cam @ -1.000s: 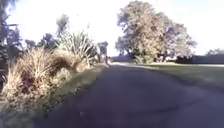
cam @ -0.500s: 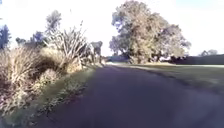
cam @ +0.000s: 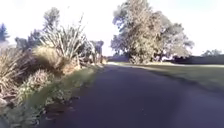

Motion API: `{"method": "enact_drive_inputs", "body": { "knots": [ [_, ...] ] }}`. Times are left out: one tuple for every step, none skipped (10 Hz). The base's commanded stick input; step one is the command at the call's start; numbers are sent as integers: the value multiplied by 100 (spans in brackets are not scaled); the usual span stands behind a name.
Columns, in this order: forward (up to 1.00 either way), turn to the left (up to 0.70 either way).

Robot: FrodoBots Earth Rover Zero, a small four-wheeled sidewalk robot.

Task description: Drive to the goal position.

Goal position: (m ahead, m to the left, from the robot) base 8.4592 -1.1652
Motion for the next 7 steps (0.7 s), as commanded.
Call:
{"method": "enact_drive_inputs", "body": {
  "knots": [
    [100,0],
    [100,0],
    [100,0],
    [100,-10],
    [100,-24],
    [100,-39],
    [100,-40]
  ]
}}
